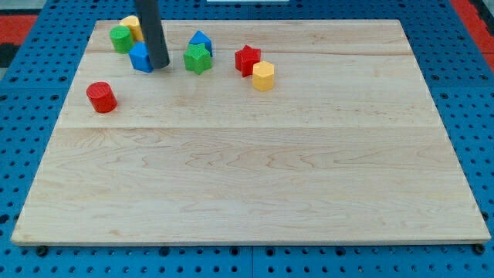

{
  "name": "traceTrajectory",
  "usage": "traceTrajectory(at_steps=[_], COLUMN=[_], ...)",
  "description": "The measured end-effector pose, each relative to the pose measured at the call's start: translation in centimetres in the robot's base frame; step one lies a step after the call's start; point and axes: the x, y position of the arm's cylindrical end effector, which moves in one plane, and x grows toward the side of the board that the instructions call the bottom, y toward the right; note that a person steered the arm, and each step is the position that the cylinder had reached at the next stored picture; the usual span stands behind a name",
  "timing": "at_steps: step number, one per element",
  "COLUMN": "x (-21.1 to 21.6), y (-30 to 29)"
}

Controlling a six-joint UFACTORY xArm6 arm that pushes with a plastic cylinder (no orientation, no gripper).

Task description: Move your arm towards the yellow hexagon

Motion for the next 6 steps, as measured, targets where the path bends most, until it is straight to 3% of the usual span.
traceTrajectory(at_steps=[4, 6], x=[-0.2, 6.7], y=[-4.3, 7.7])
